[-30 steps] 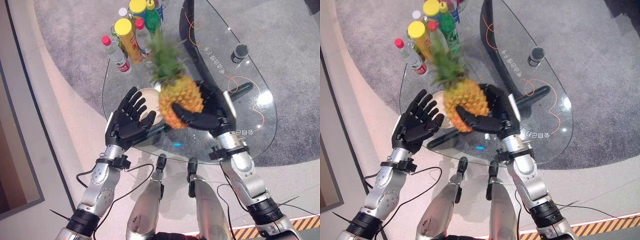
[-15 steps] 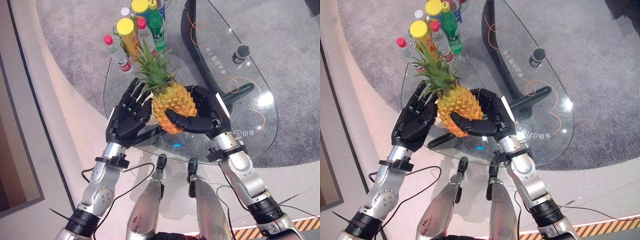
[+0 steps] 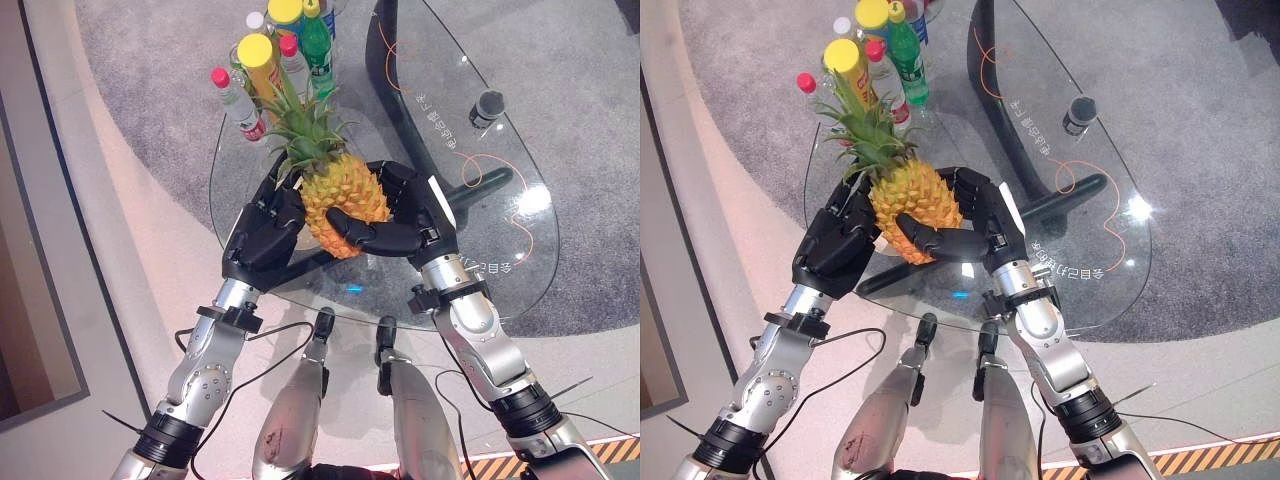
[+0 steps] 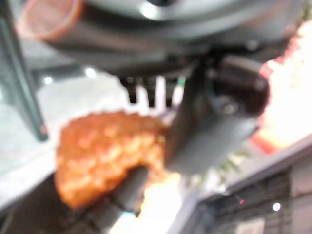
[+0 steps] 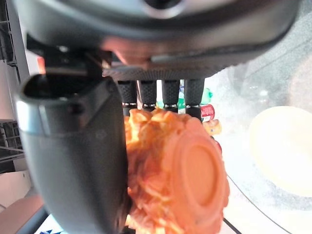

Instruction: Pick up the fruit to the plate

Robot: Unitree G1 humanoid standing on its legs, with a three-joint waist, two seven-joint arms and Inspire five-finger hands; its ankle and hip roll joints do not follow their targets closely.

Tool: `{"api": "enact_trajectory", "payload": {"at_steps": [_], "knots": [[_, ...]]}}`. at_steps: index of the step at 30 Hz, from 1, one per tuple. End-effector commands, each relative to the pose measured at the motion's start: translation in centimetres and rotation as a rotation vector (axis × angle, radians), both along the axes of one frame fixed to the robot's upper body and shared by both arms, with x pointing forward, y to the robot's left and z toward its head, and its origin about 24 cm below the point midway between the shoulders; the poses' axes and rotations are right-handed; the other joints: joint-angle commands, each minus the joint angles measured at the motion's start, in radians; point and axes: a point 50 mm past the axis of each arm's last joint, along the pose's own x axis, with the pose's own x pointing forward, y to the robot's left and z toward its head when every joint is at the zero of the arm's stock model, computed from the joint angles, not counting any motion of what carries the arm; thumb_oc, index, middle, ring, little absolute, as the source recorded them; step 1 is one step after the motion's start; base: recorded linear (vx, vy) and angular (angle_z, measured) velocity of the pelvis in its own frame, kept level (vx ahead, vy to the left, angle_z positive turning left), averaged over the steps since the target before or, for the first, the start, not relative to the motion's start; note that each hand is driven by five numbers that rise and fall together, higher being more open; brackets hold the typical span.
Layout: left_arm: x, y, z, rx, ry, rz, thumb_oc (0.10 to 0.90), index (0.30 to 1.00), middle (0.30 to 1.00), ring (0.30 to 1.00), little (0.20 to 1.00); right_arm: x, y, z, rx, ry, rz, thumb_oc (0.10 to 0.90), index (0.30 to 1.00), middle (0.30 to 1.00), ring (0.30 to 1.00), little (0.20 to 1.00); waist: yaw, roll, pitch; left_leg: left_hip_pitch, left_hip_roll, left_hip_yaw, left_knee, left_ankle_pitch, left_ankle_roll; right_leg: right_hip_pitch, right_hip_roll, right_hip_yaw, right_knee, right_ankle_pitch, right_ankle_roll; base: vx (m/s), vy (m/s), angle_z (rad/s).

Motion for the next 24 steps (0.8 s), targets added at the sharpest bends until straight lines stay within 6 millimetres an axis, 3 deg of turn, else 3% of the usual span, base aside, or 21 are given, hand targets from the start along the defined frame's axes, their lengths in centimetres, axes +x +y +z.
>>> {"api": "enact_trajectory", "payload": {"at_steps": [1,8,15,24], "knots": [[-1.6,-0.8,6.1,-0.065,-0.331,-0.103,0.8,0.9,0.9,0.9,0.9,-2.1,2.1,6.6,0.1,-0.356,0.117,0.1,0.3,0.3,0.3,0.2,-0.018,-0.009,-0.021,0.0,-0.099,-0.006,0.128,-0.132,0.056,0.13,-0.007,0.012,-0.163,0.077,0.061,0.01,-0.001,0.04],[-1.8,-0.8,5.6,-0.054,-0.321,-0.109,0.8,0.9,0.9,0.9,0.9,-2.1,2.9,5.4,-0.014,-0.281,0.193,0.1,0.3,0.3,0.3,0.2,-0.012,-0.012,-0.021,0.011,-0.099,-0.011,0.123,-0.13,0.055,0.143,-0.007,0.016,-0.171,0.081,0.062,0.01,-0.002,0.05],[-1.7,-1.0,5.6,-0.041,-0.319,-0.113,0.8,0.9,0.9,0.9,0.9,-2.0,5.4,3.0,-0.349,-0.137,0.397,0.1,0.3,0.3,0.3,0.2,-0.003,-0.014,-0.021,0.01,-0.099,-0.016,0.118,-0.126,0.051,0.146,-0.008,0.014,-0.176,0.082,0.064,0.0,0.0,0.0],[-2.0,-1.3,5.5,-0.01,-0.302,-0.137,0.8,0.9,0.9,0.9,0.9,-4.5,8.0,2.1,-0.646,-0.122,0.778,0.1,0.3,0.3,0.3,0.2,0.022,-0.029,-0.021,0.02,-0.098,-0.041,0.112,-0.126,0.048,0.171,0.002,0.013,-0.189,0.081,0.066,0.01,-0.034,0.01]]}}
